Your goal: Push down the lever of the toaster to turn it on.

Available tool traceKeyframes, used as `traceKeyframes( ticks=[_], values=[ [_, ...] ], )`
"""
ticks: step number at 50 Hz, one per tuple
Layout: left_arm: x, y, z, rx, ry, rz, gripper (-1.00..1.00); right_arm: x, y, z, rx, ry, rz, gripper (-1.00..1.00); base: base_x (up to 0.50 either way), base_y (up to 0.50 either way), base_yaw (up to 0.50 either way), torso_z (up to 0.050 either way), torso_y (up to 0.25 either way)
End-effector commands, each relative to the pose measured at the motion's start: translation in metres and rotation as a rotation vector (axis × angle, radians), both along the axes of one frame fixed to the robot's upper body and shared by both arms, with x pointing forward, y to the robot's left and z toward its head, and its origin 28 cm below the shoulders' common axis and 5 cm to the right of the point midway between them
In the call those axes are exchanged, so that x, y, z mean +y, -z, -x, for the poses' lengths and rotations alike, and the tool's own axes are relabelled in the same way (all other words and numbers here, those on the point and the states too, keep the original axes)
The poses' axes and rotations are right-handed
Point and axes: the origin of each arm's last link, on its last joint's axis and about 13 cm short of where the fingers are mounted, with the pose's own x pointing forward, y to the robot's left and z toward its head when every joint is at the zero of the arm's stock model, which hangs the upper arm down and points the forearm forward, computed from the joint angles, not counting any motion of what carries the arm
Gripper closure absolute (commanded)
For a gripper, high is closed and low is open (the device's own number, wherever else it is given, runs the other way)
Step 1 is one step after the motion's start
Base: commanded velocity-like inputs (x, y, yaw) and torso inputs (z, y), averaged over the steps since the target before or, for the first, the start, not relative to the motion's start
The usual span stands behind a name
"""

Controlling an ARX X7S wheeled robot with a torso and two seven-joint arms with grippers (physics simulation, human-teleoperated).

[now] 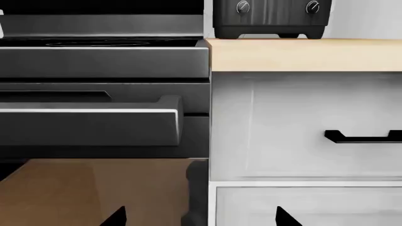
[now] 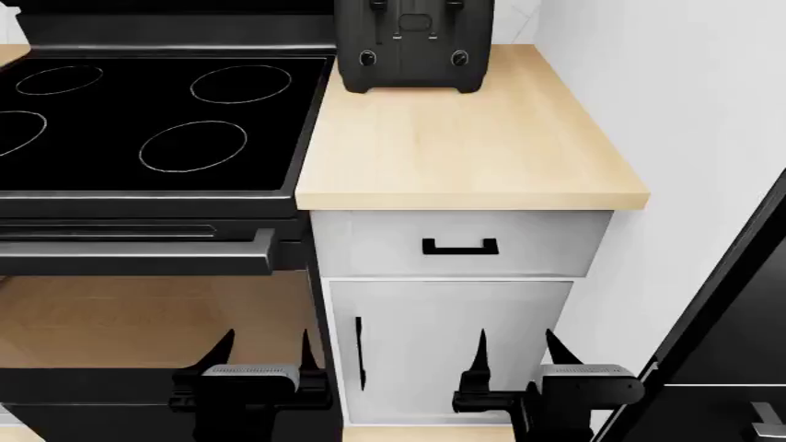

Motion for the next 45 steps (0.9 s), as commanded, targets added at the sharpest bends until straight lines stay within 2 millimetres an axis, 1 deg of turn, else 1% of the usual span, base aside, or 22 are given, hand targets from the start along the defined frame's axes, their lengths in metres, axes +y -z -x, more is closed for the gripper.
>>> traceKeyframes(
  ticks=[1,9,10,12,14,16,17,18,19,20,21,22,23,24,25,26,27,28,30,31,35,45],
  values=[
    [0.000,0.000,0.000,0.001,-0.001,0.002,-1.00,0.001,0.000,0.000,0.001,-0.001,0.014,-1.00,0.00,0.00,0.00,0.000,0.000],
    [-0.001,-0.004,0.001,0.011,-0.021,0.023,-1.00,0.002,-0.001,0.000,0.023,0.015,0.037,-1.00,0.00,0.00,0.00,0.000,0.000],
    [-0.001,-0.009,0.001,0.012,-0.019,0.023,-1.00,0.002,-0.005,-0.001,0.030,0.026,0.035,-1.00,0.00,0.00,0.00,0.000,0.000],
    [-0.001,-0.025,0.002,0.022,-0.016,0.017,-1.00,0.002,-0.021,-0.003,0.086,0.065,0.028,-1.00,0.00,0.00,0.00,0.000,0.000],
    [-0.001,-0.065,0.008,0.031,0.029,0.000,-1.00,0.002,-0.068,0.001,0.068,0.036,-0.036,-1.00,0.00,0.00,0.00,0.000,0.000],
    [0.000,-0.114,0.016,-0.029,0.077,-0.074,-1.00,0.001,-0.125,0.005,-0.034,0.004,-0.015,-1.00,0.00,0.00,0.00,0.000,0.000],
    [0.000,-0.144,0.019,-0.102,0.105,-0.090,-1.00,0.001,-0.162,0.009,-0.150,-0.029,-0.003,-1.00,0.00,0.00,0.00,0.000,0.000],
    [0.000,-0.172,0.022,-0.186,0.132,-0.092,-1.00,0.001,-0.188,0.012,-0.224,-0.055,0.008,-1.00,0.00,0.00,0.00,0.000,0.000],
    [0.002,-0.194,0.019,-0.216,0.135,-0.074,-1.00,0.001,-0.208,0.012,-0.253,-0.083,0.001,-1.00,0.00,0.00,0.00,0.000,0.015],
    [0.019,-0.213,0.014,-0.220,-0.028,-0.048,-1.00,-0.013,-0.206,0.008,-0.120,0.031,0.024,-1.00,0.00,0.00,0.00,0.000,0.000],
    [0.040,-0.218,0.005,-0.090,-0.164,-0.078,-1.00,-0.039,-0.221,-0.006,-0.042,0.175,0.056,-1.00,0.00,0.00,0.00,0.000,0.000],
    [0.045,-0.234,-0.007,-0.102,-0.198,-0.107,-1.00,-0.039,-0.241,-0.018,-0.144,0.163,0.167,-1.00,0.00,0.00,0.00,0.000,0.000],
    [0.041,-0.249,-0.011,-0.169,-0.200,-0.136,-1.00,-0.035,-0.256,-0.015,-0.264,0.145,0.257,-1.00,0.00,0.00,0.00,0.000,0.000],
    [0.035,-0.257,-0.009,-0.199,-0.202,-0.134,-1.00,-0.033,-0.273,-0.008,-0.378,0.141,0.309,-1.00,0.00,0.00,0.00,0.000,0.000],
    [0.029,-0.262,-0.004,-0.207,-0.207,-0.123,-1.00,-0.021,-0.270,-0.001,-0.370,0.100,0.263,-1.00,0.00,0.00,0.00,0.000,0.000],
    [0.024,-0.265,0.003,-0.202,-0.215,-0.107,-1.00,-0.016,-0.275,0.006,-0.344,0.129,0.176,-1.00,0.00,0.00,0.00,0.000,0.000],
    [0.020,-0.267,0.011,-0.187,-0.225,-0.089,-1.00,-0.012,-0.276,0.013,-0.277,0.081,0.149,-1.00,0.00,0.00,0.00,0.000,0.000],
    [0.017,-0.270,0.019,-0.164,-0.146,-0.082,-1.00,-0.010,-0.280,0.022,-0.209,-0.014,0.134,-1.00,0.00,0.00,0.00,0.000,0.000],
    [0.014,-0.273,0.038,-0.093,0.112,-0.079,-1.00,-0.008,-0.286,0.039,-0.075,-0.201,0.111,-1.00,0.00,0.00,0.00,0.000,0.000],
    [0.014,-0.276,0.045,-0.069,0.200,-0.078,-1.00,-0.008,-0.291,0.041,-0.082,-0.206,0.111,-1.00,0.00,0.00,0.00,0.000,0.000],
    [0.015,-0.282,0.046,-0.087,0.195,-0.072,-1.00,-0.009,-0.298,0.044,-0.092,-0.212,0.107,-1.00,0.00,0.00,0.00,0.000,0.000],
    [0.015,-0.277,0.043,-0.082,0.187,-0.078,-1.00,-0.011,-0.293,0.046,-0.081,-0.206,0.095,-1.00,0.00,0.00,0.00,0.000,0.000]
  ],
)
